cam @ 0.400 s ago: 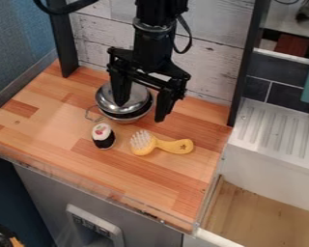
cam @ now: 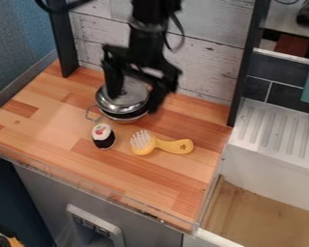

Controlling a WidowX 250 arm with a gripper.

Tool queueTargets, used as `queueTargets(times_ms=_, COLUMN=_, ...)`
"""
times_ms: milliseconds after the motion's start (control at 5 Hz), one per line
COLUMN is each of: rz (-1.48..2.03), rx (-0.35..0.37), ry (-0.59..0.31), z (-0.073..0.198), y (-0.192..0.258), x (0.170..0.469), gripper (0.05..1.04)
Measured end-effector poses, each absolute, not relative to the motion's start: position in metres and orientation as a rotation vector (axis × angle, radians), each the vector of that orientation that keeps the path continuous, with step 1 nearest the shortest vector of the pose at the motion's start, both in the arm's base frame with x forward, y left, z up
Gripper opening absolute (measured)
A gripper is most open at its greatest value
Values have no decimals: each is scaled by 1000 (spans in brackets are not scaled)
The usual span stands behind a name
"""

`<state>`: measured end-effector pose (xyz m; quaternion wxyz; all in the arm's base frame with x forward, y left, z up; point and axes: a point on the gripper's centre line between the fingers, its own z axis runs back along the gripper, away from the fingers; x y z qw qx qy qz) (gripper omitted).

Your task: Put the silver lid on the left bottom side of the table from a silver pot

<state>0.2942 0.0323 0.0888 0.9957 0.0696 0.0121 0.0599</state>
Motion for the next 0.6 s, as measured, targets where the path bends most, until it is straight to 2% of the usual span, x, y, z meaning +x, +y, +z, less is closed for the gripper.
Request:
queueTargets(times_ms=200, rz=154, rx=96, ry=-13, z=90, y=53, x=309, gripper=1001)
queueTargets(times_ms=400, rz=171, rx=99, ry=-74, z=86, y=69, x=323, gripper=1001)
queueTargets(times_ms=600, rz=179, rx=112, ry=-85, z=78, y=74, x=341, gripper=1001)
